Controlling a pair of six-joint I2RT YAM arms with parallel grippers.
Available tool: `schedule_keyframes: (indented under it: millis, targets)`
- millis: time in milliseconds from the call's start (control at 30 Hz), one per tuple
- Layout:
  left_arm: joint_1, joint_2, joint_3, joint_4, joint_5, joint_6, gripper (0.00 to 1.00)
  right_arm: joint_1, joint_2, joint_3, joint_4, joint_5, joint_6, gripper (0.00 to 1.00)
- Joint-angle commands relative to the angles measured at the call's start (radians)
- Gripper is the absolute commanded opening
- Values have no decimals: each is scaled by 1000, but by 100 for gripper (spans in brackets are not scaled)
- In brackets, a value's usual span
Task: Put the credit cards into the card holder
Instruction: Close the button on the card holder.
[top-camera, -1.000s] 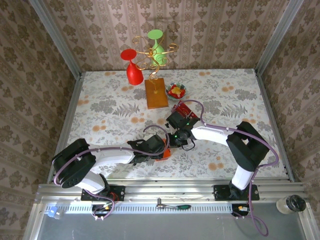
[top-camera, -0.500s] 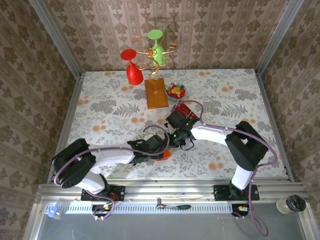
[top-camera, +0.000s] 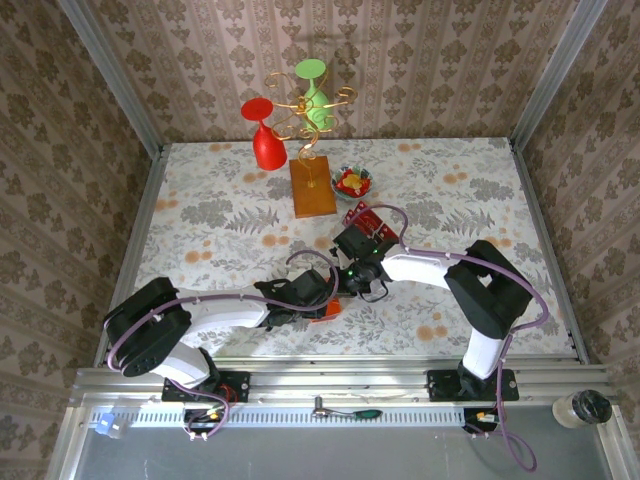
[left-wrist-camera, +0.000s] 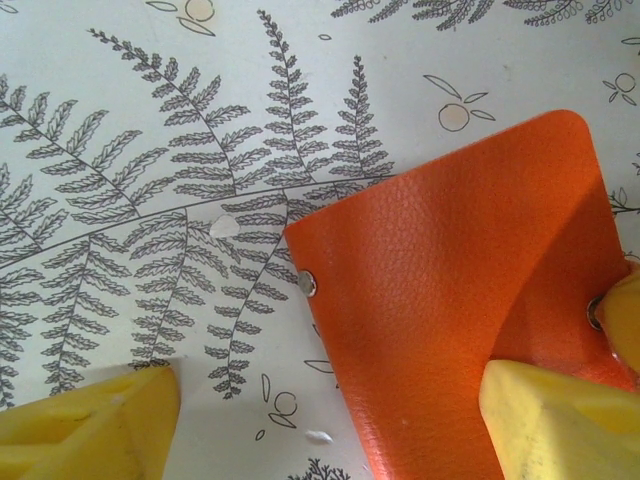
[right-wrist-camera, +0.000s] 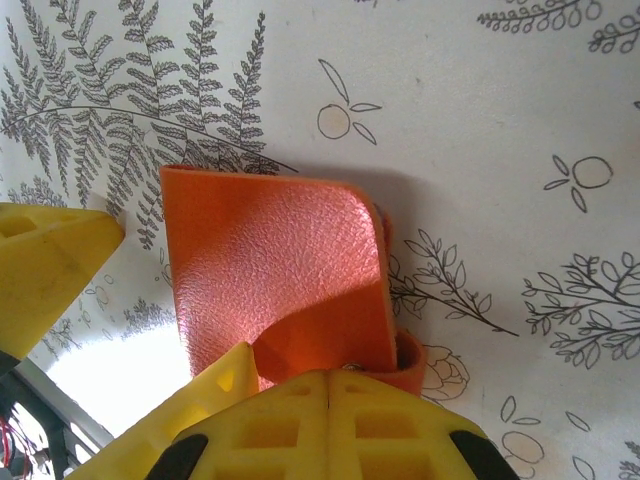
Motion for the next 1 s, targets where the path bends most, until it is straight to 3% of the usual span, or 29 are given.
schedule_keyframes:
  millis: [0,600,967]
  targets:
    - [-3,7,-21,-41,0,27,81,9,52,-44,38,10,17,0]
    - [133,-57,38,-46,29,151,81,6,53,-99,76,14,39,0]
    - [111,-2,-7,-4,44,142,80,-11,10,-65,66,-22,45,0]
